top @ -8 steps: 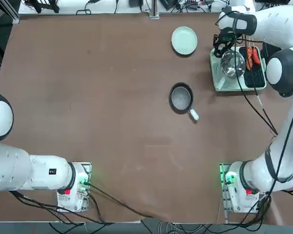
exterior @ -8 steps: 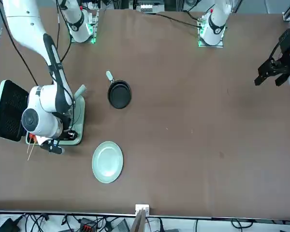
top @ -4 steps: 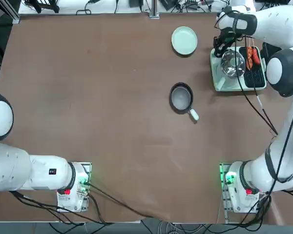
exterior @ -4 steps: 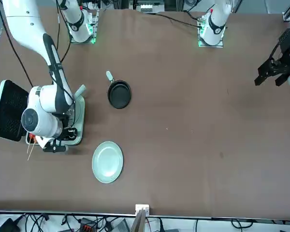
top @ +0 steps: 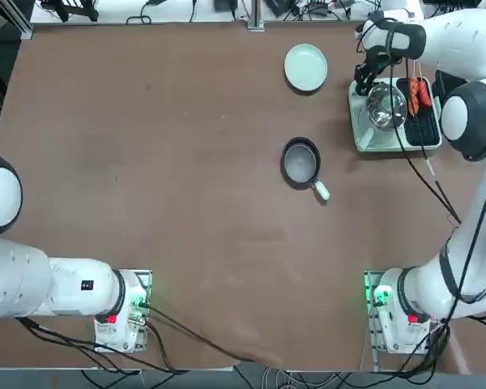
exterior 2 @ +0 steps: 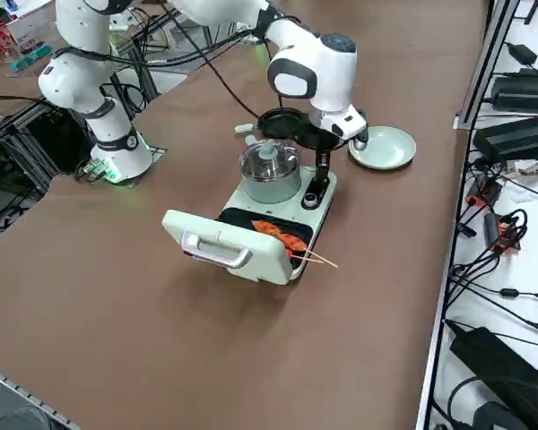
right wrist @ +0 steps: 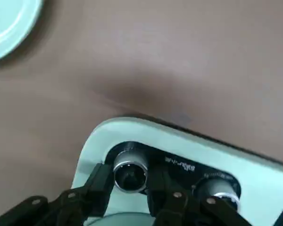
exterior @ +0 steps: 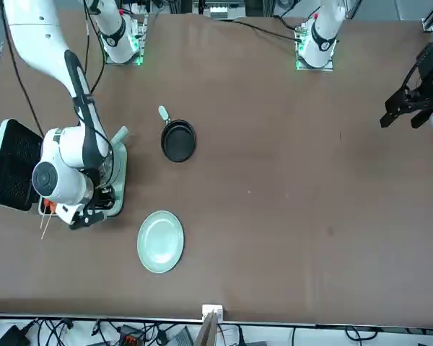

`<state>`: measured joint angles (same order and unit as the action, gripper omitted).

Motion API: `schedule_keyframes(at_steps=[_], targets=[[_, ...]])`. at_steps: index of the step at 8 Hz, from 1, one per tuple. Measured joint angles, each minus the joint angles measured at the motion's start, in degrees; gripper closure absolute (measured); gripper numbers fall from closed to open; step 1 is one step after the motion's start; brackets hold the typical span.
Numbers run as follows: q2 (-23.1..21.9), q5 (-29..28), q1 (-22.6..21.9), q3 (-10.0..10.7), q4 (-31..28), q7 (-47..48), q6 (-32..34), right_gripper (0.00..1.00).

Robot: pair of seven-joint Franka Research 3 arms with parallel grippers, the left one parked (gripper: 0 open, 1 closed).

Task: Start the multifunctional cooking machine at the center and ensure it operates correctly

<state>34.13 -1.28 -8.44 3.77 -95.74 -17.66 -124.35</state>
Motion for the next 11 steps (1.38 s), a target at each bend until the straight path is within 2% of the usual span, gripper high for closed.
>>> schedule_keyframes(at_steps=[4, 8, 10, 11], targets=[[0.5, 1.7, -1.3, 0.7, 0.6, -15.4, 0.1, 0.58], [0.8, 2.2, -2.1, 1.1, 1.2, -20.9, 0.5, 0.56], [1.5, 1.1, -2.6, 0.2, 2.2, -21.0, 0.5, 0.22], [1.7, 0.6, -3.1, 0.0, 3.9, -21.0, 1.5, 0.02]])
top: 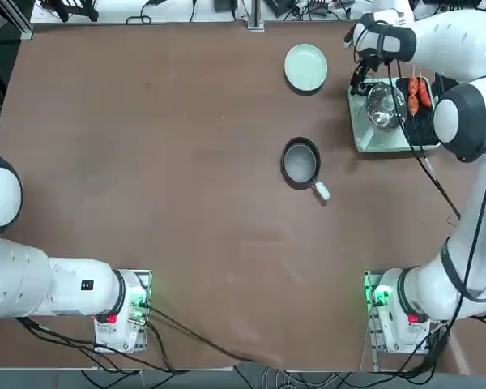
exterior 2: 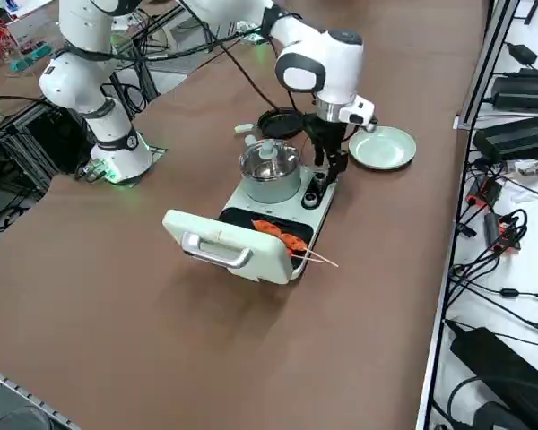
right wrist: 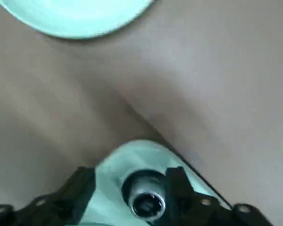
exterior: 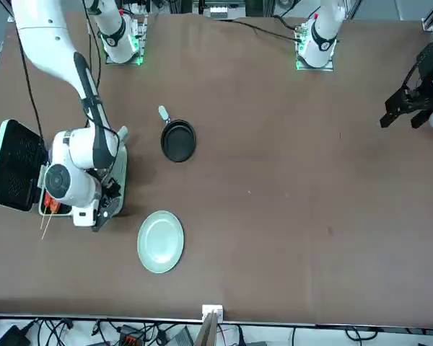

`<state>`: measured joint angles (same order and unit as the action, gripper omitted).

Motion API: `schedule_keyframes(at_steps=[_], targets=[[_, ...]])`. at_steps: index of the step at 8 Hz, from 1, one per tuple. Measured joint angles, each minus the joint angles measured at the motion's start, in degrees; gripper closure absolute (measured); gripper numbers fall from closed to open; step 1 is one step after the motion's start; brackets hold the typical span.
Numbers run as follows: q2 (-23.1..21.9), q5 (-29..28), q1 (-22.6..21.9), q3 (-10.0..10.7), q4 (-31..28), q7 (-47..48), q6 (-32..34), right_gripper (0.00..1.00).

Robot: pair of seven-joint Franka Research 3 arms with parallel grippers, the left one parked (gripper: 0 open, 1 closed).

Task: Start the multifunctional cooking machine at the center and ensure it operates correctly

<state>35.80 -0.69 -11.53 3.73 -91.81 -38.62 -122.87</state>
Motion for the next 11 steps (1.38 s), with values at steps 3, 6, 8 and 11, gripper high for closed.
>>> schedule_keyframes(at_steps=[3, 6, 8, 11], targets=[[-1.2, -0.5, 1.1, 1.1, 9.7, 4.5, 8.2, 0.00], [-6.4, -0.9, 2.8, 1.3, 11.7, 24.4, 13.9, 0.00], [-10.1, -0.9, 2.3, 1.1, 11.8, 37.6, 17.7, 0.00], [-16.2, -0.9, 2.6, 1.2, 11.6, 47.8, 22.3, 0.00]])
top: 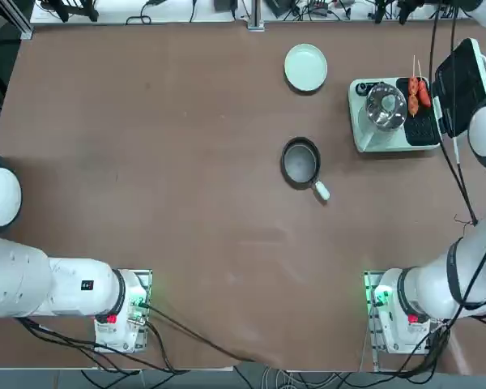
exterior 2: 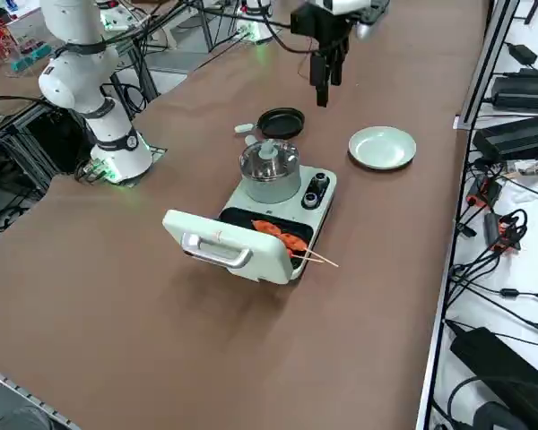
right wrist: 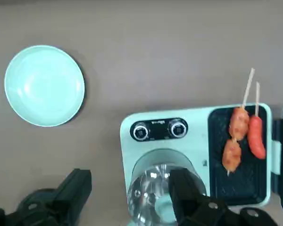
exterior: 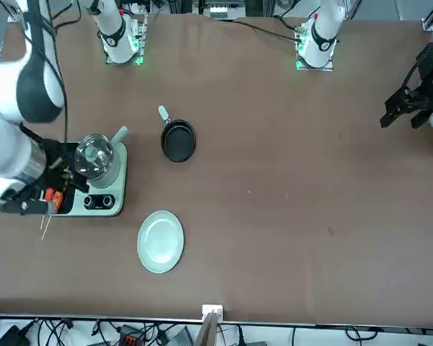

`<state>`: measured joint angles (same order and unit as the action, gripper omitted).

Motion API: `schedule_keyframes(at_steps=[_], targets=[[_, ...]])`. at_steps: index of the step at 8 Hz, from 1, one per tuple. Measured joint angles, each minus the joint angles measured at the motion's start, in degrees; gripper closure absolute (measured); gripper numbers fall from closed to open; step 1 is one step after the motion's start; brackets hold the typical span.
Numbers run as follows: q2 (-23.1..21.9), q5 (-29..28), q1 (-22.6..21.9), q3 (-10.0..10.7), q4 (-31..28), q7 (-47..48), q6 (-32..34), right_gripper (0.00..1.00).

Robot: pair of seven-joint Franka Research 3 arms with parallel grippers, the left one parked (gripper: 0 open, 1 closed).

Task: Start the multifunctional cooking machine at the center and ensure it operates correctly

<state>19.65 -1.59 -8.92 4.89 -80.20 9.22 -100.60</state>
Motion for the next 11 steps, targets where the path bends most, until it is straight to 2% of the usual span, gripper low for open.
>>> schedule_keyframes(at_steps=[2, 4, 8, 9, 11], targets=[[-4.6, 0.0, 1.7, 0.3, -1.7, 0.7, 2.4, 0.00], [-10.0, -0.1, 2.9, 0.4, -6.7, 0.7, 2.6, 0.00], [-23.9, -0.1, 2.7, -0.1, -16.3, 0.4, 4.6, 0.00], [-25.6, -0.1, 2.7, -0.2, -16.8, -0.6, 6.4, 0.00], [-26.2, -0.1, 2.7, -0.2, -16.8, -3.7, 7.9, 0.00]])
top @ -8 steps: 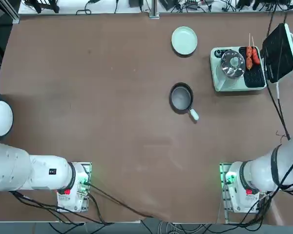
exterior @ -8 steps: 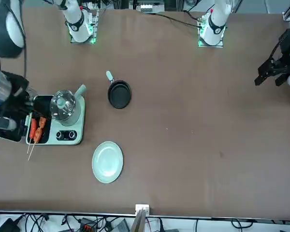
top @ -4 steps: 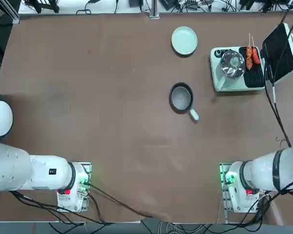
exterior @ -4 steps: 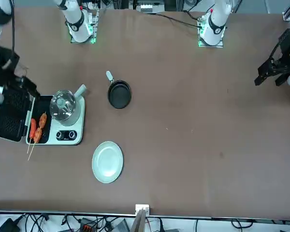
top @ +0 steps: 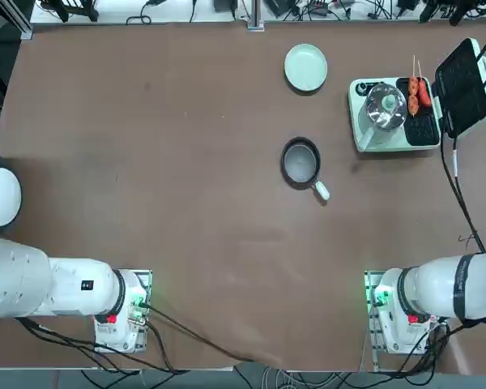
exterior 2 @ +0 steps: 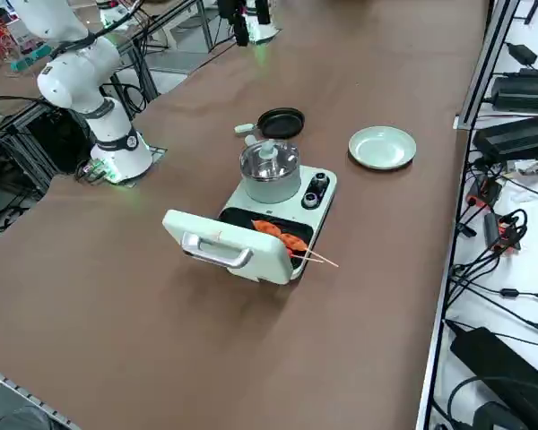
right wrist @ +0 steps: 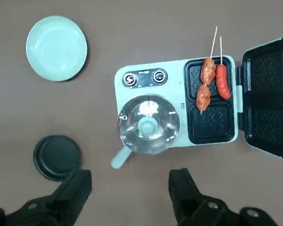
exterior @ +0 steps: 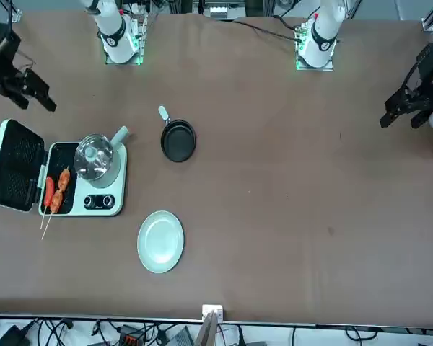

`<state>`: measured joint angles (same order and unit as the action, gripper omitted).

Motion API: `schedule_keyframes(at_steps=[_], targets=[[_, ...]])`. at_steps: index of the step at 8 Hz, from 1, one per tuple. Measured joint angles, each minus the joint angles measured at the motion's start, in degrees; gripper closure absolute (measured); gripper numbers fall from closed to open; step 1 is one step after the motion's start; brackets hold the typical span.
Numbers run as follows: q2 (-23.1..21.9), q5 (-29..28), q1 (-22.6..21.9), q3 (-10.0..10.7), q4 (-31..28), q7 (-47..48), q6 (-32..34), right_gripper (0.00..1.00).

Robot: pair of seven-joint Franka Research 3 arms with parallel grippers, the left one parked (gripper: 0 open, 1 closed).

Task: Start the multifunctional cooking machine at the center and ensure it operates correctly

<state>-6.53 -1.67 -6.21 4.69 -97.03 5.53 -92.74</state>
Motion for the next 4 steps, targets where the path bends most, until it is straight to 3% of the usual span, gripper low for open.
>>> schedule_keyframes(at_steps=[4], targets=[[-0.7, 0.0, 0.0, -0.1, 0.1, -6.3, 0.3, 0.00]])
